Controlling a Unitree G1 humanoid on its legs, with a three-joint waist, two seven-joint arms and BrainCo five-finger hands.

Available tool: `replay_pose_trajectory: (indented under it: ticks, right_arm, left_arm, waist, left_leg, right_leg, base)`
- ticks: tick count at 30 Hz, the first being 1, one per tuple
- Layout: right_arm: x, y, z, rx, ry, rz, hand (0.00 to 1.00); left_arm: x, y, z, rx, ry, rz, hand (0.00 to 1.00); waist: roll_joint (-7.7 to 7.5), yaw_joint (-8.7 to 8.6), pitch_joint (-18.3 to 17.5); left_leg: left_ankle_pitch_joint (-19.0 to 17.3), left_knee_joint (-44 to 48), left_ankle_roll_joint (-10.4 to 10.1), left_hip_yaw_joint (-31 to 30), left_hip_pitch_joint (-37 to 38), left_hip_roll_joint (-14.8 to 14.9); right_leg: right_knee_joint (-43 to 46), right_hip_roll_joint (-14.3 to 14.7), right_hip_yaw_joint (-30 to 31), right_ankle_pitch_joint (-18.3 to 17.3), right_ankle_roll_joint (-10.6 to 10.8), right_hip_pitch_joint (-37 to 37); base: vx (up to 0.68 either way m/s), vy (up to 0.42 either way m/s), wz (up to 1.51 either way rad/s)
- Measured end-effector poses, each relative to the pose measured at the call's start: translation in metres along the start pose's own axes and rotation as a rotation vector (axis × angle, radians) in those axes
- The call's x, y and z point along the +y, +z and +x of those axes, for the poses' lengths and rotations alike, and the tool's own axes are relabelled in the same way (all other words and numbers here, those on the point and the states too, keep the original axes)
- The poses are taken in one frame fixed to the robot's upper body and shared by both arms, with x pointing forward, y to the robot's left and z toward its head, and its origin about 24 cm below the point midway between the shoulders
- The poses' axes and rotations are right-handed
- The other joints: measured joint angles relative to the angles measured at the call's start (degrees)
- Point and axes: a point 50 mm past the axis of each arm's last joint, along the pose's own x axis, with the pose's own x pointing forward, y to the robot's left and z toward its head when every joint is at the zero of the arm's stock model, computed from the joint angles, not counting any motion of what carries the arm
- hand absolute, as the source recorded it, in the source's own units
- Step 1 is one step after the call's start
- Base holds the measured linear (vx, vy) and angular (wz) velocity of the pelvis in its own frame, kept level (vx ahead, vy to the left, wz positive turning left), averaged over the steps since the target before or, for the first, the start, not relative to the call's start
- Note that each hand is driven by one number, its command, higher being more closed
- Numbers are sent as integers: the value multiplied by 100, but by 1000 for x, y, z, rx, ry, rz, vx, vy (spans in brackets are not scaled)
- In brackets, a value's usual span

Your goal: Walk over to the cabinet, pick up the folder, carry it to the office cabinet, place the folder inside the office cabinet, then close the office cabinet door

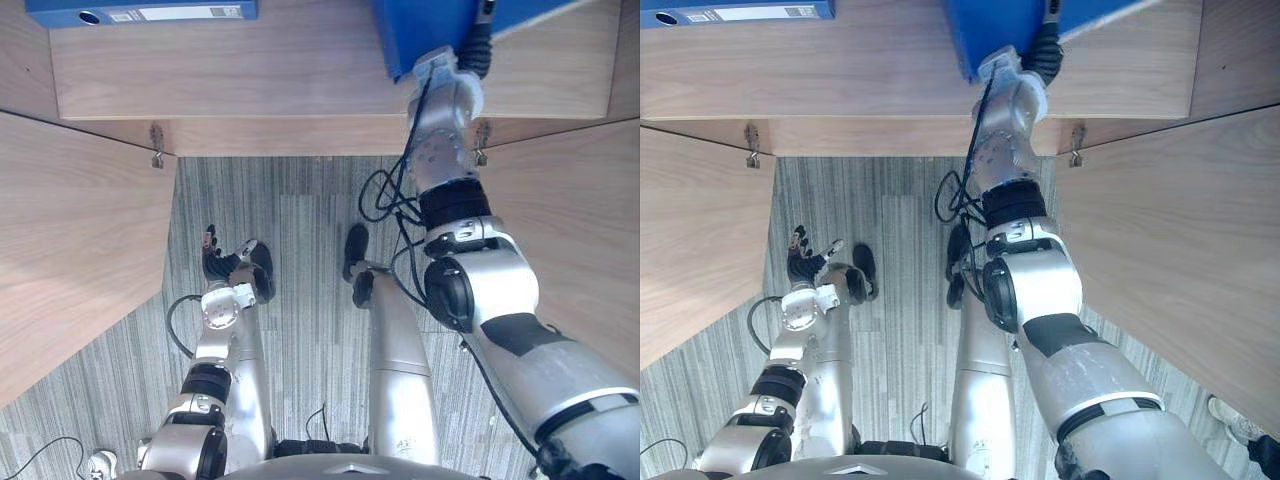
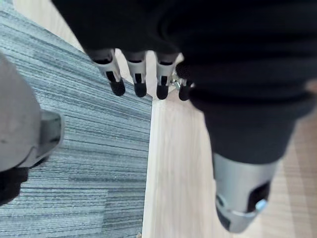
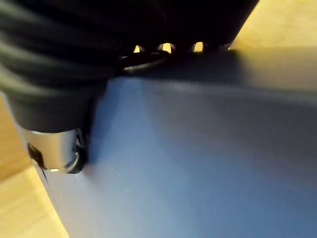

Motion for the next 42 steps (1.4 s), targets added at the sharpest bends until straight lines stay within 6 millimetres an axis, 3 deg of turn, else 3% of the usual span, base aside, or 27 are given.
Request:
replay_pose_trajectory:
  ticks: [3,7,16,17,21,26,32,42]
  right_arm:
    - [-16,8,-2,-41,-63,82,100]
    - [-34,3,-10,-43,-115,125,100]
    - [-36,-1,-13,-33,-99,124,100]
    - [-34,-1,-13,-30,-89,119,0]
    - [-21,-6,-12,-1,-40,84,0]
    - [12,-7,-14,19,59,38,0]
    - [41,-7,-20,22,163,-6,0]
    - [53,-12,-27,18,261,-62,0]
  left_arm:
    - [-3,-1,-2,10,10,-15,0]
    - [-5,-1,-2,18,12,-23,0]
    - [-3,4,3,7,37,-48,0]
    - [-2,5,3,4,39,-46,0]
    - [0,6,5,1,47,-51,0]
    - [-2,4,4,14,38,-49,0]
    - [-3,-9,1,67,34,-36,0]
    - [-5,-12,1,85,26,-36,0]
  waist:
    - [0,7,-1]
    - [-2,-3,-8]
    - [-2,-10,-8]
    - [-2,-9,-8]
    - [-2,-23,-8]
    - [-1,-23,-9]
    - [6,-37,-21]
    - [8,-95,-22]
  left_leg:
    - [31,-119,-22,20,121,-5]
    - [51,-268,-51,52,356,-2]
    - [75,-331,-61,54,390,36]
    - [75,-337,-61,53,389,49]
    - [90,-375,-43,81,390,53]
    - [197,-546,-29,117,437,32]
    - [340,-843,-44,111,652,5]
    - [404,-937,-73,114,674,-7]
  right_leg:
    - [-75,3,2,10,-8,93]
    - [-179,14,4,13,-13,284]
    - [-377,71,-5,107,-24,380]
    - [-421,89,-5,132,-21,394]
    - [-486,96,9,180,-21,395]
    - [-622,85,5,289,-53,443]
    - [-931,69,-76,406,-85,722]
    - [-967,55,-125,418,-113,743]
  base:
    - [-13,-38,1]
    - [-13,-43,1]
    - [-20,-7,-2]
    - [-23,9,-7]
    - [-20,5,-3]
    - [-4,-1,1]
    - [-33,-6,6]
    - [-8,-5,2]
